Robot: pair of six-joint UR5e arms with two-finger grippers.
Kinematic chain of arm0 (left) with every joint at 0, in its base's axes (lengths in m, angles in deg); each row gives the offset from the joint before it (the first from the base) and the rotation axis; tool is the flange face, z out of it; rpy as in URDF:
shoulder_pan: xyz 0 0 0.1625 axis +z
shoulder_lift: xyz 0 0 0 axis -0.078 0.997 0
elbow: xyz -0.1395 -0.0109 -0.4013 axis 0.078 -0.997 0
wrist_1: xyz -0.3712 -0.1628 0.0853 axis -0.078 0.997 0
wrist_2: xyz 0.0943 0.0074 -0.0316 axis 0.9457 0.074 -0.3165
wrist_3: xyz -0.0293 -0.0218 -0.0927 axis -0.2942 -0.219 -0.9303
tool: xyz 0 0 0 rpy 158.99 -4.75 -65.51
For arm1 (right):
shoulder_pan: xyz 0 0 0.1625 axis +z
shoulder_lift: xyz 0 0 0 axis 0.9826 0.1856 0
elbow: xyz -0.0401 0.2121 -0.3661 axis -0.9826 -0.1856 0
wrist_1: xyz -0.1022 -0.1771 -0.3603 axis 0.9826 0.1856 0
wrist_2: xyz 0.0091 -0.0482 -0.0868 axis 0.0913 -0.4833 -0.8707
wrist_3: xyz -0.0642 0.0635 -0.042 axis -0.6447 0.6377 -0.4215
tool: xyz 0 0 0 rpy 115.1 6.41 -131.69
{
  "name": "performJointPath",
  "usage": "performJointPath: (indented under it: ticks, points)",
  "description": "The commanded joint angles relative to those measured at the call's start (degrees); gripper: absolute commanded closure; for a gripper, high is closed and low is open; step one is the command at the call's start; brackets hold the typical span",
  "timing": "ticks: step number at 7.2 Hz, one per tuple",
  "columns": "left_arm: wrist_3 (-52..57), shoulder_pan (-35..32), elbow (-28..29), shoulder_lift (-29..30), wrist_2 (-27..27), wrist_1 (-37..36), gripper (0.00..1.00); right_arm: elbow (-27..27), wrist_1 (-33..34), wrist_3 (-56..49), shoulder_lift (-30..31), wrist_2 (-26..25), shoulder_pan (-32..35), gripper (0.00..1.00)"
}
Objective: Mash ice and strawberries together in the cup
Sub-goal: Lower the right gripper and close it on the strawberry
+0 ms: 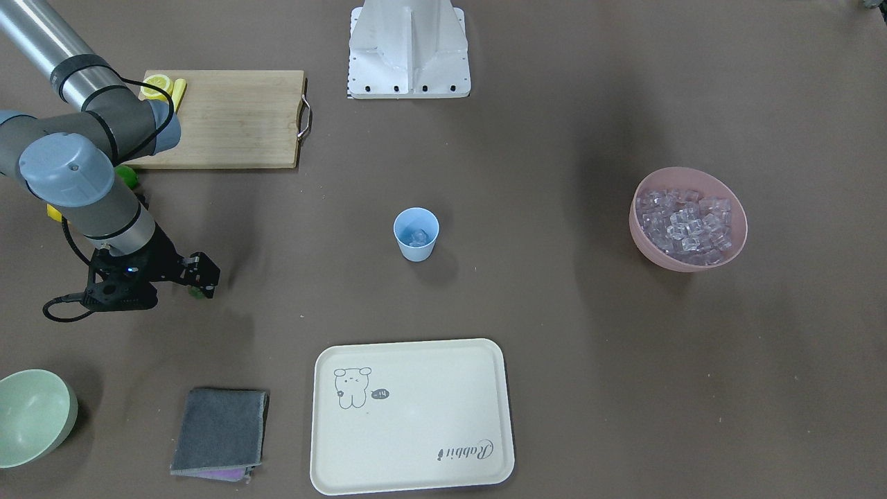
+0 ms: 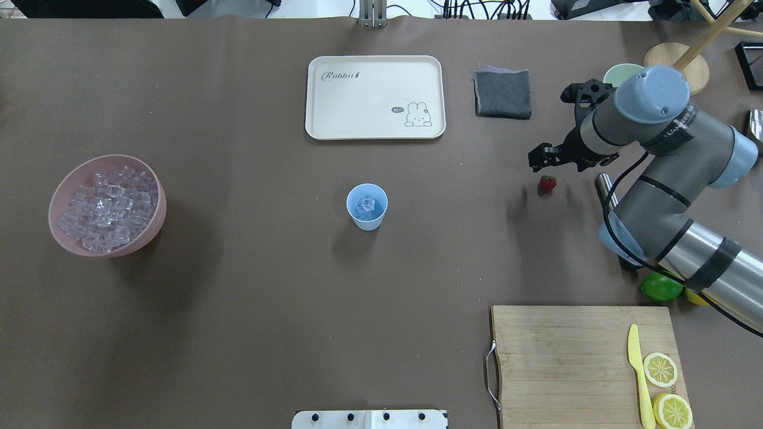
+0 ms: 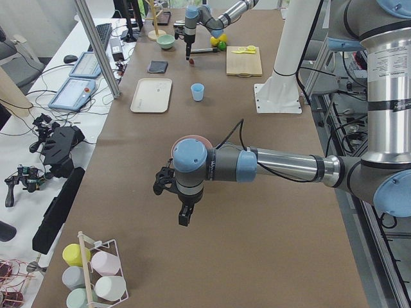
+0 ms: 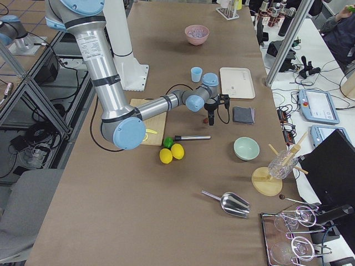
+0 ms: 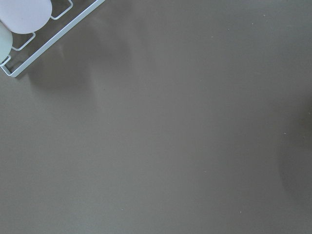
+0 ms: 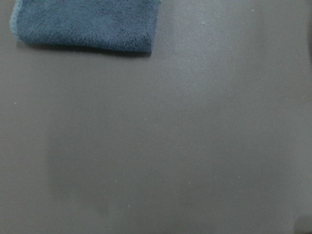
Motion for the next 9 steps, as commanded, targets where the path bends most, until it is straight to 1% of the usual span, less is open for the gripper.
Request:
performJointPath:
  ticks: [1,2,3,4,5,6,7,8,9]
  points:
    - [0.00,0.01,0.01,0.01,0.00,0.16,0.01,0.20,-0.27,2.77,0.31,-0.96,-1.56,0.06]
    - [0.00,0.01,0.01,-0.08,0.00,0.16,0.01,0.46,-0.27,3.39,0.31,-0.96,-2.00,0.09]
    - [0.00,0.01,0.01,-0.08,0.00,0.16,0.01,0.37,-0.27,3.31,0.22,-0.96,-2.27,0.20]
    - [0.09,0.01,0.01,-0.08,0.00,0.16,0.01,0.37,-0.27,3.31,0.22,-1.40,-2.62,0.38]
    - [0.00,0.01,-0.08,-0.08,0.00,0.16,0.01,0.37,-0.27,3.40,0.22,-1.40,-2.79,0.61]
    - [0.00,0.01,-0.17,-0.08,0.00,0.16,0.01,0.37,-0.27,3.40,0.22,-1.31,-2.71,0.89]
    - [0.00,0.01,-0.17,-0.08,0.00,0.25,0.01,0.46,-0.19,3.40,0.05,-1.31,-2.79,1.00]
    - [0.00,-0.08,-0.34,-0.08,0.00,0.25,0.01,0.63,-0.10,3.40,-0.48,-0.96,-2.80,1.00]
    - [0.00,0.01,-0.34,-0.08,0.00,0.25,0.01,2.46,1.47,3.40,-0.83,-1.31,-2.97,1.00]
